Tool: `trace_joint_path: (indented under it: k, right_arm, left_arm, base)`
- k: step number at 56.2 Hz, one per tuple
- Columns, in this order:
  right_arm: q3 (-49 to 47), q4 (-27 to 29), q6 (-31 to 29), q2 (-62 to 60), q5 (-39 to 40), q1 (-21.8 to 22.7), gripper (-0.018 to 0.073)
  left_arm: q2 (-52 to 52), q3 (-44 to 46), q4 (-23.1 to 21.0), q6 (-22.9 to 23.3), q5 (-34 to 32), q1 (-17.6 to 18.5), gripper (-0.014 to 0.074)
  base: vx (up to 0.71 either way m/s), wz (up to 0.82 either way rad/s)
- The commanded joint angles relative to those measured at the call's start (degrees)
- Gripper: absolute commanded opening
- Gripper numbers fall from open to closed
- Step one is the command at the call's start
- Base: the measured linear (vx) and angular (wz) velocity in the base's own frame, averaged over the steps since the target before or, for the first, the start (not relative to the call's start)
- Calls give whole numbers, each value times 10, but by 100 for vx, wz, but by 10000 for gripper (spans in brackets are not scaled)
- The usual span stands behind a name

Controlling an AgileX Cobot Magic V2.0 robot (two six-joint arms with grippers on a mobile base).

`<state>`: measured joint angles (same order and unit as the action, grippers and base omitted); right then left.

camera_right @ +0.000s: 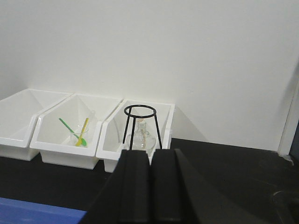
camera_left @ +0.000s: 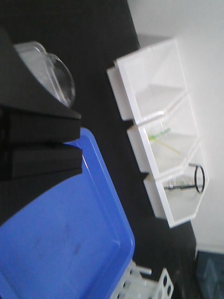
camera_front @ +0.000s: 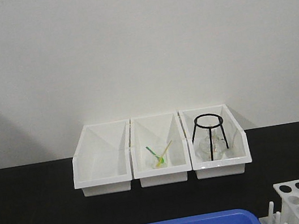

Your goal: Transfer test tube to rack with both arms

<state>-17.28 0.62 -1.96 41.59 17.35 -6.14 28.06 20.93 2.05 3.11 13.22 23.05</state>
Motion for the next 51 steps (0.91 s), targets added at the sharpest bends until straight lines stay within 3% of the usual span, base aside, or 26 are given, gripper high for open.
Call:
trace_joint_path:
  k: [1,8,18,51]
  right_arm:
    - [-17,-6,-1,-3,48,3,-11]
    - [-17,-6,-1,-3,48,3,-11]
    - [-17,-6,-1,-3,48,3,-11]
    - [-16,-6,-1,-3,45,3,-11]
  left_arm:
    - [-85,-51,-7,10,-45,-47,2]
    - [-213,-138,-7,-3,-45,-110,2]
    - [-299,-213,-7,-4,-37,-140,2]
    - [-295,-211,2,-2,-40,-142,2]
  base:
    - [0,0]
    - [0,0]
    - [0,0]
    - [0,0]
